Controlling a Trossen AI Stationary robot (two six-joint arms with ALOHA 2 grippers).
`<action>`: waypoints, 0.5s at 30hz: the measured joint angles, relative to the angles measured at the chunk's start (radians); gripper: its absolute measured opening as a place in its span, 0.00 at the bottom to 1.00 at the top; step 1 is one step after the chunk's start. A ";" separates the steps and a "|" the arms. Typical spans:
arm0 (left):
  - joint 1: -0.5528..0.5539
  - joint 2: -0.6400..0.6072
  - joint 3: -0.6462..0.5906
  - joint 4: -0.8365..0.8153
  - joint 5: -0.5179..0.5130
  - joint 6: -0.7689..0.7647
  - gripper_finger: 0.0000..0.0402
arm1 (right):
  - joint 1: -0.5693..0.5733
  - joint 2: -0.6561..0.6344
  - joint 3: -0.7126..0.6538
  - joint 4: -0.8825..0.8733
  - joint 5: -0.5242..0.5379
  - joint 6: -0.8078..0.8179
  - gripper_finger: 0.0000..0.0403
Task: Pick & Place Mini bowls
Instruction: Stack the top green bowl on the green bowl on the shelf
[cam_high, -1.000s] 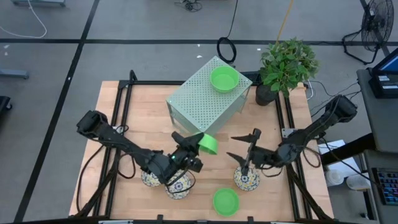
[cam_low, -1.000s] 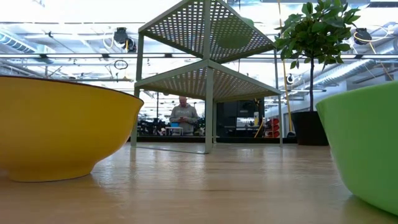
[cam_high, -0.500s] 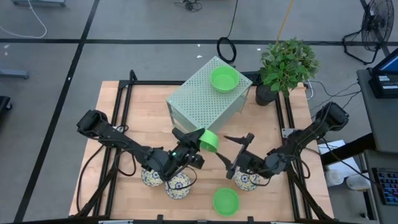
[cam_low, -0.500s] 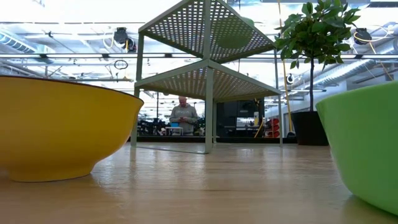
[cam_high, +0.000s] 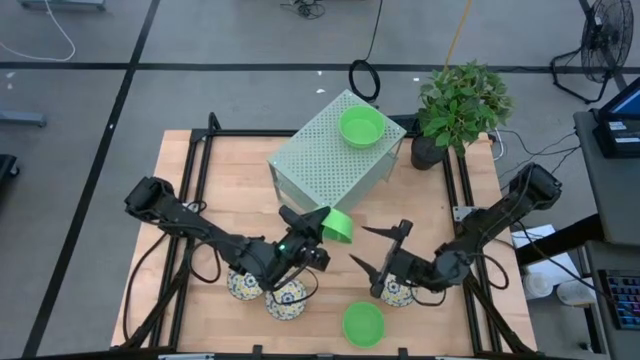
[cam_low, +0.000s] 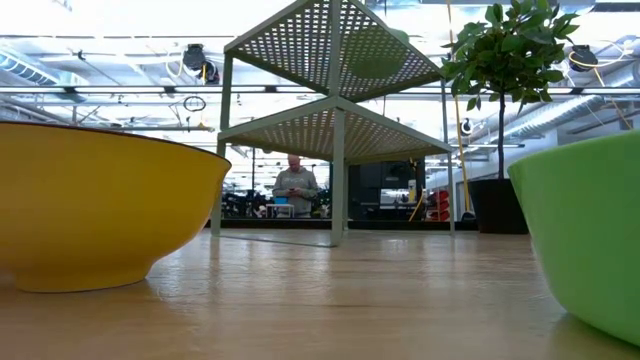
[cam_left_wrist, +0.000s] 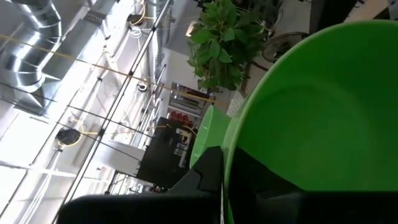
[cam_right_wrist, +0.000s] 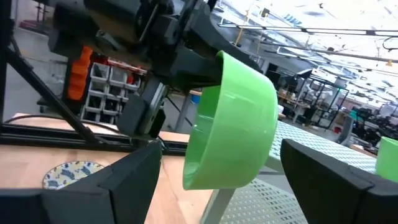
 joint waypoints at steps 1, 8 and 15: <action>0.000 0.000 0.000 0.000 0.000 0.000 0.01 | -0.006 0.000 0.000 0.000 -0.004 0.005 0.78; -0.010 0.000 0.000 0.005 0.022 -0.010 0.04 | -0.061 0.003 0.000 -0.005 -0.030 0.052 0.78; -0.032 -0.002 0.000 0.012 0.034 -0.020 0.04 | -0.102 0.004 -0.001 0.006 -0.039 0.039 0.77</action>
